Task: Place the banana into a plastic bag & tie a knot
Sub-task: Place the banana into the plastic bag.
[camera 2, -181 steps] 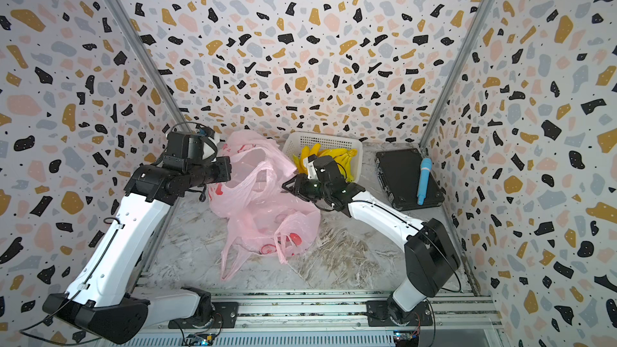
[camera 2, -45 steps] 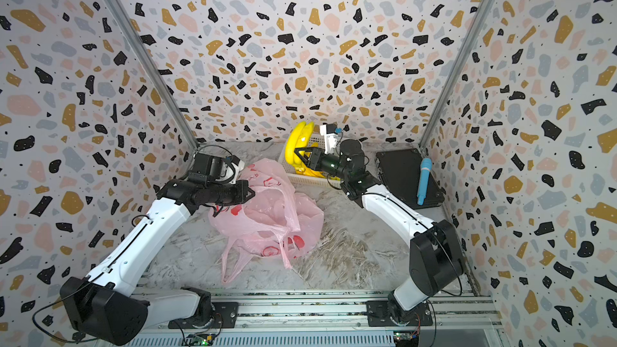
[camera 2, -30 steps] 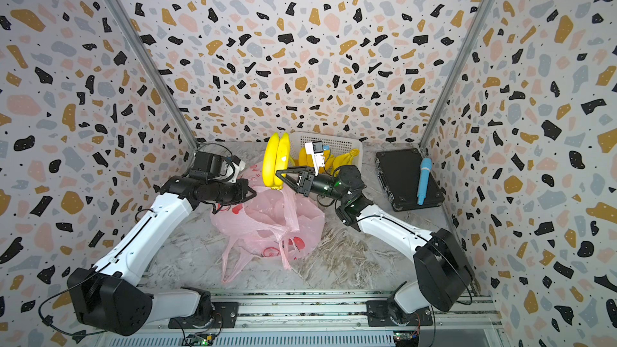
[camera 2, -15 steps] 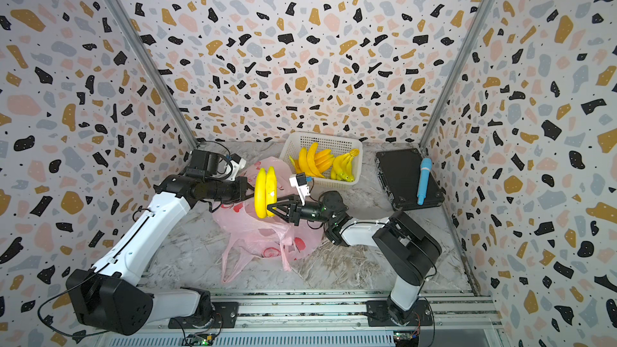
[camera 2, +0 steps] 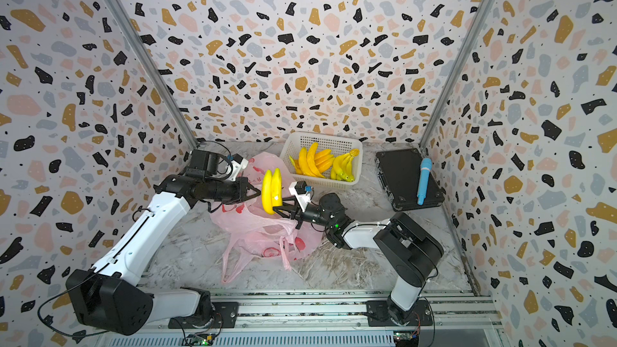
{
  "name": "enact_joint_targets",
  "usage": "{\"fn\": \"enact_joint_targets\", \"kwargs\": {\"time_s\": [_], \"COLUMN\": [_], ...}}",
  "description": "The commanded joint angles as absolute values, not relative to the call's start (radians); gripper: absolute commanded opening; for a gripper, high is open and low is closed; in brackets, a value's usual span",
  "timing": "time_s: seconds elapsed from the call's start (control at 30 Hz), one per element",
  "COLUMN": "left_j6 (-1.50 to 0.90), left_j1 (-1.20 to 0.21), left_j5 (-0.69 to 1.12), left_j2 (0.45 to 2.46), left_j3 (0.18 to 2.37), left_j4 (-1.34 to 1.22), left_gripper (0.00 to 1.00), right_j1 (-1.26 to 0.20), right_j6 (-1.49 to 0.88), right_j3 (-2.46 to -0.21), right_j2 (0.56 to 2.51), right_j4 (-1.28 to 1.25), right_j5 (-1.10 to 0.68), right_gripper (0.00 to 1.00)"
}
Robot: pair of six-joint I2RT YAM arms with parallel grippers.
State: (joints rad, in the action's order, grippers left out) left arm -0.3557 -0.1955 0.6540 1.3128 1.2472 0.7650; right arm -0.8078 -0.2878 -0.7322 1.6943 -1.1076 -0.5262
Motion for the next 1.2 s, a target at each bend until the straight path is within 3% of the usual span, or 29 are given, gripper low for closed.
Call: {"fn": "enact_joint_targets", "kwargs": {"time_s": [0.0, 0.4, 0.63, 0.83, 1.03, 1.07, 1.17], "left_j6": [-0.339, -0.351, -0.365, -0.376, -0.395, -0.399, -0.422], "left_j1": [-0.187, -0.184, -0.181, -0.182, -0.184, -0.184, -0.184], "left_j5": [0.683, 0.695, 0.709, 0.726, 0.658, 0.636, 0.556], "left_j2": [1.305, 1.303, 1.295, 1.294, 1.275, 1.272, 1.251], "left_j3": [1.303, 1.322, 1.301, 1.223, 1.125, 1.114, 1.084], "left_j4": [0.765, 0.759, 0.73, 0.696, 0.68, 0.679, 0.674], "left_gripper": [0.0, 0.0, 0.0, 0.0, 0.0, 0.0, 0.0], "right_j1": [-0.84, -0.916, -0.923, -0.924, -0.919, -0.916, -0.914], "right_j6": [-0.143, 0.096, 0.116, 0.058, -0.016, -0.03, -0.074], "right_j3": [-0.721, -0.764, -0.808, -0.94, -1.188, -1.22, -1.323], "right_j2": [1.652, 1.678, 1.672, 1.685, 1.757, 1.771, 1.799], "right_j4": [-1.028, -0.806, -0.682, -0.471, -0.105, -0.067, 0.087], "right_j5": [-0.495, -0.394, -0.387, -0.39, -0.364, -0.362, -0.319], "right_gripper": [0.0, 0.0, 0.0, 0.0, 0.0, 0.04, 0.39]}}
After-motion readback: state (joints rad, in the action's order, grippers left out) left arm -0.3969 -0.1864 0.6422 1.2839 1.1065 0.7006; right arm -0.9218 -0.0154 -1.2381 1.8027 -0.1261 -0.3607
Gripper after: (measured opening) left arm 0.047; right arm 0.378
